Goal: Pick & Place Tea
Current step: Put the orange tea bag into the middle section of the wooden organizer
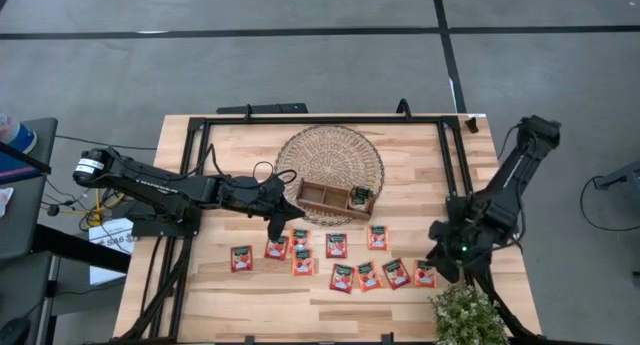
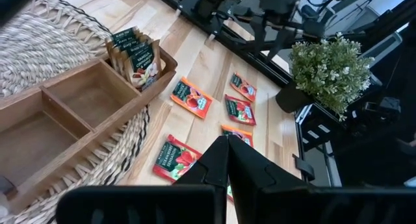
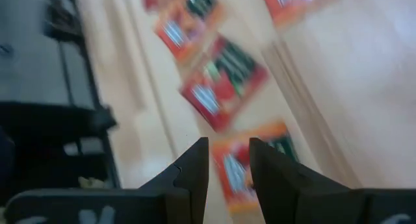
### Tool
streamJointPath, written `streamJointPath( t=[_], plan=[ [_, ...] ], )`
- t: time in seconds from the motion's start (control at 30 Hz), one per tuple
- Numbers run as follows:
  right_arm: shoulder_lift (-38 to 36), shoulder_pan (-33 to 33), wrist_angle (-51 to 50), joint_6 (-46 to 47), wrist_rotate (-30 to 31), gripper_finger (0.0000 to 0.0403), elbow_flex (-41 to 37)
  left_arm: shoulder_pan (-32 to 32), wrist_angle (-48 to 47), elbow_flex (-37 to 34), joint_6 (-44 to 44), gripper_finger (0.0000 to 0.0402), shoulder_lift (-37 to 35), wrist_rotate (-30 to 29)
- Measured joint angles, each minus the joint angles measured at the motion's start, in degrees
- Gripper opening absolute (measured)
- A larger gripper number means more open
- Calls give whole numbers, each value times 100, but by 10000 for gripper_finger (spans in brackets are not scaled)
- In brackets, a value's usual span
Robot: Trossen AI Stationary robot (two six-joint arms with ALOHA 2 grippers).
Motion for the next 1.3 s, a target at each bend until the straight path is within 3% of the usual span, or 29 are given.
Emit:
streamJointPath(
  t=[0.17, 0.37, 0.8, 1.3],
  plan=[
    [134, -485, -353, -99, -1084, 101, -2, 0, -19, 0, 4, 0, 0, 0],
    [529, -1039, -359, -925, -1742, 101, 108, 0, -183, 0, 13, 0, 2, 0],
    [2004, -1312, -931, -2428, -1952, 51, 1129, 0, -678, 0, 13, 0, 7, -1],
    [2172, -1681, -1085, -2399, -2319, 53, 1335, 0, -682, 0, 282, 0, 7, 0]
  ],
)
